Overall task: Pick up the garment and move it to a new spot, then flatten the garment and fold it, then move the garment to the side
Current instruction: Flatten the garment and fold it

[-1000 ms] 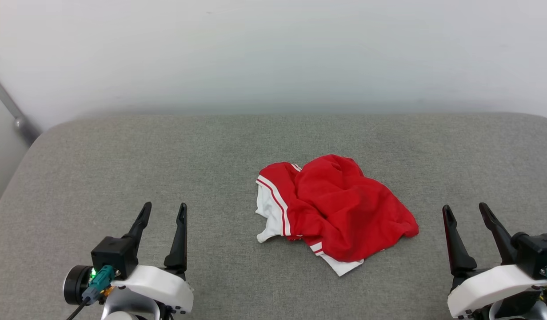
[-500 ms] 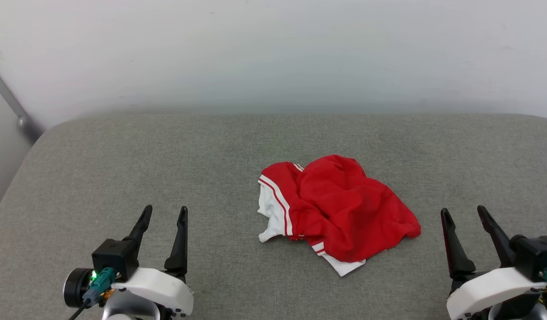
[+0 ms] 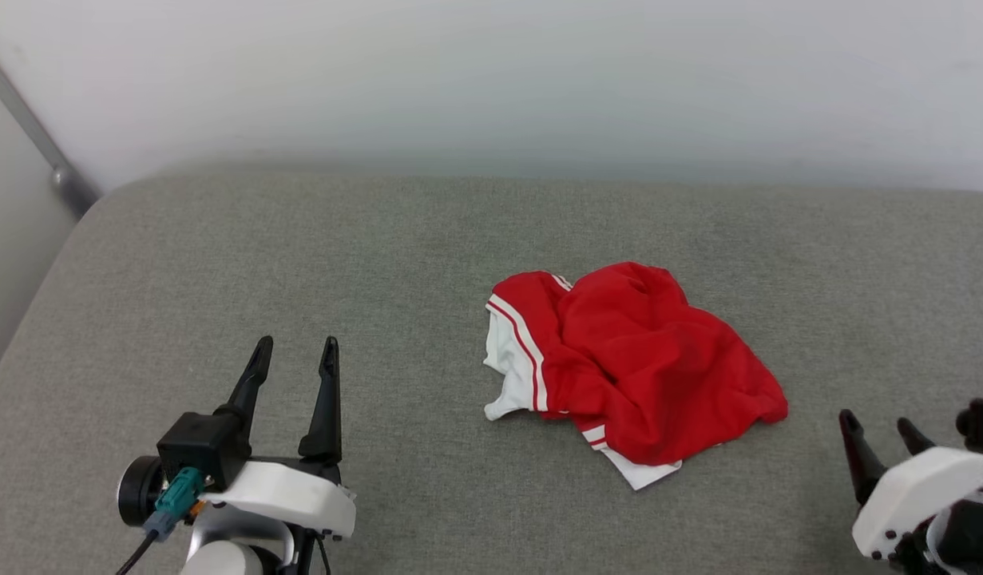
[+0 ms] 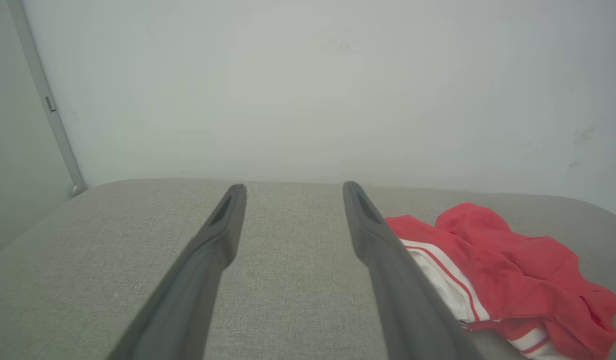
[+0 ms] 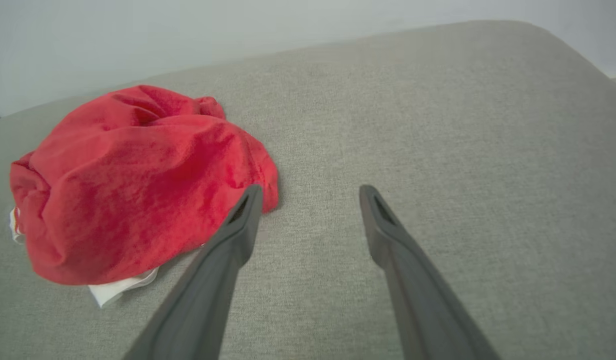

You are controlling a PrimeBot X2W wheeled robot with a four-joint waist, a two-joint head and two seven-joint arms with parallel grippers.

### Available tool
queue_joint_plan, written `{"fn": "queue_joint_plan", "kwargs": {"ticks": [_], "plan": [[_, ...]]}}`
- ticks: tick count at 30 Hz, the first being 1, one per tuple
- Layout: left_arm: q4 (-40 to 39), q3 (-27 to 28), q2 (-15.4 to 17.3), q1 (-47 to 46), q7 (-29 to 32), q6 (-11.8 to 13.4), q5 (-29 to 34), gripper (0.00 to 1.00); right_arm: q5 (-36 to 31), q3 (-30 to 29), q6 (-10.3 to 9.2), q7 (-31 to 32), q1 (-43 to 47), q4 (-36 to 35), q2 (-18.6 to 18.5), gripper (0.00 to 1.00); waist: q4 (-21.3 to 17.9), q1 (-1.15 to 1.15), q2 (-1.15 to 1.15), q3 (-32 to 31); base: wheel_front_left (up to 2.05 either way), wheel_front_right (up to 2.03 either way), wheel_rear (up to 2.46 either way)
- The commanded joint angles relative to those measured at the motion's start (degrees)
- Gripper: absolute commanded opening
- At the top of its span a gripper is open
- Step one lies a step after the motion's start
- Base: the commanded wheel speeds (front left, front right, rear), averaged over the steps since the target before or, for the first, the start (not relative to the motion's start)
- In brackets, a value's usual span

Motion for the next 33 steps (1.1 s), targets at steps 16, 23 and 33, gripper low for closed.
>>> {"fn": "queue_joint_plan", "kwargs": {"ticks": [16,23,33], "plan": [[2.1,-0.6,-4.0,-7.9,-3.2,-2.7,0.6,1.0,2.4,8.8,-0.04,30.1,-18.6,11.9,-5.7,1.0,6.4,0.0,0.0,11.6,0.0,0.0,0.0],[3.3,-0.9,-4.8,-9.6,-3.5,-3.9,1.6,1.0,3.9,10.0,-0.03,34.2,-19.2,19.4,-5.0,0.29,7.0,0.0,0.0,12.3,0.0,0.0,0.0],[4.2,0.4,-4.9,-8.5,-3.5,-4.4,2.4,1.0,5.3,13.9,-0.03,30.8,-26.8,16.1,-8.2,0.0,5.1,0.0,0.0,11.0,0.0,0.0,0.0]]}}
